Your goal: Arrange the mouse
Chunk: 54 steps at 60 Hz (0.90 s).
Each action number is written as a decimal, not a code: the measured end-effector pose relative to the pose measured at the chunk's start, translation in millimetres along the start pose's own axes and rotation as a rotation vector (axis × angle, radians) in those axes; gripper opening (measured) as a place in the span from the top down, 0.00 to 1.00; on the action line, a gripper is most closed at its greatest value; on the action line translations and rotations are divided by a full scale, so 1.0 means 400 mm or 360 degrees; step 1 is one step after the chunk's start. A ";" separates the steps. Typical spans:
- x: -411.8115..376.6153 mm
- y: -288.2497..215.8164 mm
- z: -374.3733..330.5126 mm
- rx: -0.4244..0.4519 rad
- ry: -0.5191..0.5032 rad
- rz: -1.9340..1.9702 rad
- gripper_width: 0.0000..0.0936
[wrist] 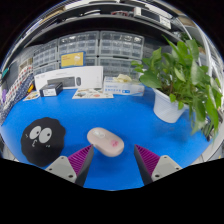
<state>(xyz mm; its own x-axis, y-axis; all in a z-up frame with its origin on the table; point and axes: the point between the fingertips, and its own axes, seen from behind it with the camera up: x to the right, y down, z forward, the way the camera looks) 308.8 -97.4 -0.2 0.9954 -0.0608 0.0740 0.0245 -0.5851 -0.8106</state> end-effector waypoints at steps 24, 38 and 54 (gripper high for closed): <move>-0.012 -0.090 0.172 -0.0090 -0.0137 0.0061 0.35; -0.019 -0.089 0.175 -0.0118 -0.0119 0.0089 0.54; -0.046 -0.272 0.076 -0.0031 -0.0011 0.0068 0.63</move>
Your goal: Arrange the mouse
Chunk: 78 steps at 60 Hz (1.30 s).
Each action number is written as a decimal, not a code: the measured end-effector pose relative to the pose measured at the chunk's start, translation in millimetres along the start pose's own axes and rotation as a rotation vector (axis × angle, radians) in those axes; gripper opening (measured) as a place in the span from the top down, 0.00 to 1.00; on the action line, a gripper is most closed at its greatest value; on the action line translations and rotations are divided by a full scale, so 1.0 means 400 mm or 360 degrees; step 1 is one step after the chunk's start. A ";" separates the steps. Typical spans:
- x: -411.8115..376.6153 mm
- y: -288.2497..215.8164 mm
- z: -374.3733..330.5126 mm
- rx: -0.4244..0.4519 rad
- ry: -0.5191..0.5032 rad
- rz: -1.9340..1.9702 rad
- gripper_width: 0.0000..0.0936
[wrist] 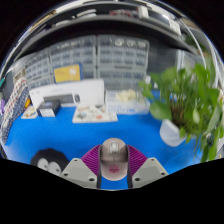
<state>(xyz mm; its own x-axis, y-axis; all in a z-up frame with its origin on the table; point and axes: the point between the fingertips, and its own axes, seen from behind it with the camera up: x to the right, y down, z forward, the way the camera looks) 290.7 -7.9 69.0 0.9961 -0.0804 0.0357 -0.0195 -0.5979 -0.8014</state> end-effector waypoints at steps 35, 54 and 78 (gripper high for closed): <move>-0.600 0.039 -0.143 0.0067 -0.0230 -0.0135 0.63; -0.574 0.265 -0.055 -0.0113 -0.0216 -0.0078 0.63; -0.555 0.242 -0.074 -0.0148 -0.0164 -0.0069 0.13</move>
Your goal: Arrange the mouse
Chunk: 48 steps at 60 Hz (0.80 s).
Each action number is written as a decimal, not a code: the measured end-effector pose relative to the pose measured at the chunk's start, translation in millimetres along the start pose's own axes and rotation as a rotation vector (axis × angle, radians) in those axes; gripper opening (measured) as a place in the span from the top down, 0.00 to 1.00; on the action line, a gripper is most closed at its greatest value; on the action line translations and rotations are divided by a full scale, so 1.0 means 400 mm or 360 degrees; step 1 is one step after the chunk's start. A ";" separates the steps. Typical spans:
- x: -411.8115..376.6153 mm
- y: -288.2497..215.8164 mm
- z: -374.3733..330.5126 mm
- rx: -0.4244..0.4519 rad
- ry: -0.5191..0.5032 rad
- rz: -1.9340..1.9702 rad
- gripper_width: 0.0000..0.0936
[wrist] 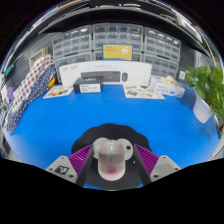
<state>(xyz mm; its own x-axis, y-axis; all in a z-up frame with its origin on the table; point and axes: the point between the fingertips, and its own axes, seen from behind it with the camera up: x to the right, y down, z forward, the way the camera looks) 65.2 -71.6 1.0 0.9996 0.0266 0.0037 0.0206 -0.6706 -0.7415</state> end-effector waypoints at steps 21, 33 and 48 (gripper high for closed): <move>-0.095 -0.268 -0.290 0.0243 -0.0027 -0.0040 0.09; -0.160 -0.336 -0.427 0.0337 -0.0038 -0.0001 0.08; -0.184 -0.334 -0.489 0.0349 -0.0053 0.0017 0.08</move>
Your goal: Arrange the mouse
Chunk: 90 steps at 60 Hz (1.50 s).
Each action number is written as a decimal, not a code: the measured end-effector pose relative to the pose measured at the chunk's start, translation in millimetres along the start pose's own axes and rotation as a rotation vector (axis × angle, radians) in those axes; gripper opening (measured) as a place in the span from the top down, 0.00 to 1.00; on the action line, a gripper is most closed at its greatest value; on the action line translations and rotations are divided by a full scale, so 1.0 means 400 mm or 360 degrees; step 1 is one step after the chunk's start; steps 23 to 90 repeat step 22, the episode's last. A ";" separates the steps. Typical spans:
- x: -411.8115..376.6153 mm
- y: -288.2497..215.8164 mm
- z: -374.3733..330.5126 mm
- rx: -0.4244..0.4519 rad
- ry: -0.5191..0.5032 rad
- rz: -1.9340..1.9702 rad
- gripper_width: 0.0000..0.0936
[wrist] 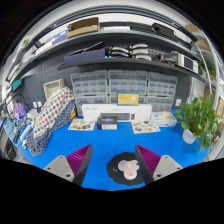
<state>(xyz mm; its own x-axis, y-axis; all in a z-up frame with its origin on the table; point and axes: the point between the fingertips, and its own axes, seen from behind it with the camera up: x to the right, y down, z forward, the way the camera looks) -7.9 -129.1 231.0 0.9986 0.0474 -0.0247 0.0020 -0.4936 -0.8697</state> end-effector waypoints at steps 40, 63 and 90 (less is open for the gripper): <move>-0.001 0.057 0.003 -0.0049 0.0030 0.0040 0.08; -0.001 0.057 0.003 -0.0049 0.0030 0.0040 0.08; -0.001 0.057 0.003 -0.0049 0.0030 0.0040 0.08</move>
